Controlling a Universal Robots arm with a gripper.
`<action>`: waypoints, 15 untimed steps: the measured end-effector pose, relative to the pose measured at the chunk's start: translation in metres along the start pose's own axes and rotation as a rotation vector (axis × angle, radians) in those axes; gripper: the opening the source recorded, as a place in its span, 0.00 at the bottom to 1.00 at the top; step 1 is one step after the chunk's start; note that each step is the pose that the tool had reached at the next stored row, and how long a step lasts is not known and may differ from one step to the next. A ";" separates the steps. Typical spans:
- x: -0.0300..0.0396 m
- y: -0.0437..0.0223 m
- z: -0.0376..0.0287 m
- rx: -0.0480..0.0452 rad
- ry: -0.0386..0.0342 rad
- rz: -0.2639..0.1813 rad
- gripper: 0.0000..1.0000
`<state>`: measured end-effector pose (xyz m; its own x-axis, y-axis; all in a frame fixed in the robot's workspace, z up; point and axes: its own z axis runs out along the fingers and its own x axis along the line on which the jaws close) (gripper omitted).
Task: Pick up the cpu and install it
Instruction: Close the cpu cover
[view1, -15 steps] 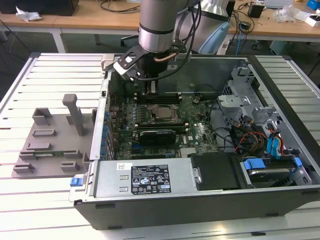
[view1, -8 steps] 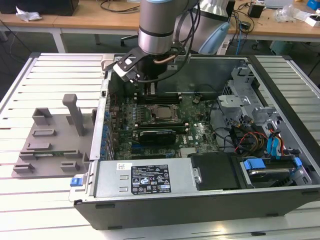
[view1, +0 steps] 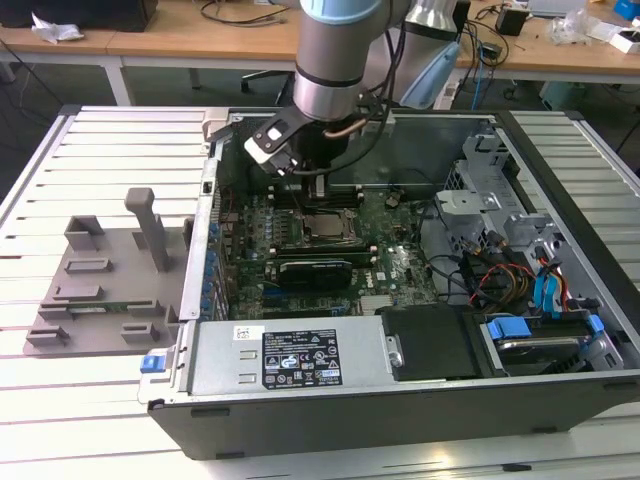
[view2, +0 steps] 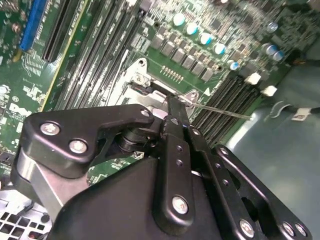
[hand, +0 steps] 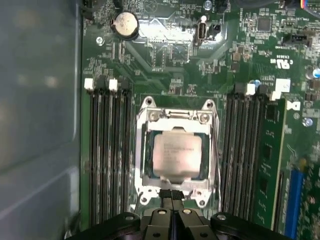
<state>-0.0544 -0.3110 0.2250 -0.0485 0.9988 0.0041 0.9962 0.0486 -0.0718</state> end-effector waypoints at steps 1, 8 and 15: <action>-0.0001 0.0010 0.0015 0.0002 -0.0002 0.000 0.11; -0.0002 0.0040 0.0176 0.0003 0.0000 0.000 0.11; -0.0016 0.0235 0.0185 0.0008 -0.0088 0.001 0.11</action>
<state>-0.0322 -0.3115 0.2048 -0.0485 0.9988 -0.0047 0.9962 0.0480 -0.0726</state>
